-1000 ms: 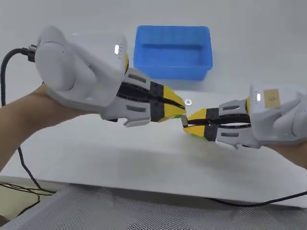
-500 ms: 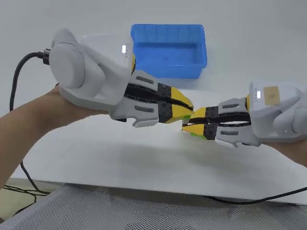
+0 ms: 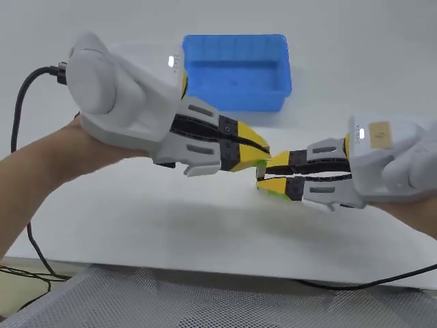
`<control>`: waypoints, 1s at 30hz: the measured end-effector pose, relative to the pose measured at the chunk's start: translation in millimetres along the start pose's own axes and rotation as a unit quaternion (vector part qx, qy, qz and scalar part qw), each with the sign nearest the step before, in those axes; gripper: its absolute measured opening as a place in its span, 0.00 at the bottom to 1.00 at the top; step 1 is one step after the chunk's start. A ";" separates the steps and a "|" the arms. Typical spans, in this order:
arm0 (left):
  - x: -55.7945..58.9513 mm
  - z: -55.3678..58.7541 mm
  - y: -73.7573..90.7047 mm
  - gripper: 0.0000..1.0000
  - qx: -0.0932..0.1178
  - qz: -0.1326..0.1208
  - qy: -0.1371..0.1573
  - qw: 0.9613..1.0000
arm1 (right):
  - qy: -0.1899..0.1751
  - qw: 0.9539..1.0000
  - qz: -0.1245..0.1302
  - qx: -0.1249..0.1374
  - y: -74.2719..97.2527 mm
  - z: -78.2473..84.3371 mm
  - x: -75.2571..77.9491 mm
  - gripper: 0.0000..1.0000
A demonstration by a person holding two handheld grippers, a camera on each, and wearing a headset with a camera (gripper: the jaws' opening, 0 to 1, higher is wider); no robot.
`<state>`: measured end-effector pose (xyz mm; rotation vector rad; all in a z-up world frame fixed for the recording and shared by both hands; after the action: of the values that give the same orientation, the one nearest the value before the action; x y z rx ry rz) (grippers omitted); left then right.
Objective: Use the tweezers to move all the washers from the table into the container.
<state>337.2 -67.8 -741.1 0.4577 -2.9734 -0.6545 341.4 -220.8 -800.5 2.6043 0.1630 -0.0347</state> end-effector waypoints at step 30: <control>-12.6 2.7 47.0 0.06 -0.014 -0.033 -0.019 0.999 | 0.087 0.996 0.011 -0.030 -32.0 -35.8 15.2 0.11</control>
<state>336.1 -22.2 -723.7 0.5507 -2.9925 -0.7170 352.3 -173.6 -786.6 2.5464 0.1950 0.2014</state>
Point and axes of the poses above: the centre of the closed fingertips' face, and the gripper's own axes: y roughly backward along the fingers, x roughly to its right, z roughly out of its underside, the point moved 10 cm from there along y, roughly backward along the fingers, and after that the axes turned 9 degrees about -z, right-handed, at the moved point
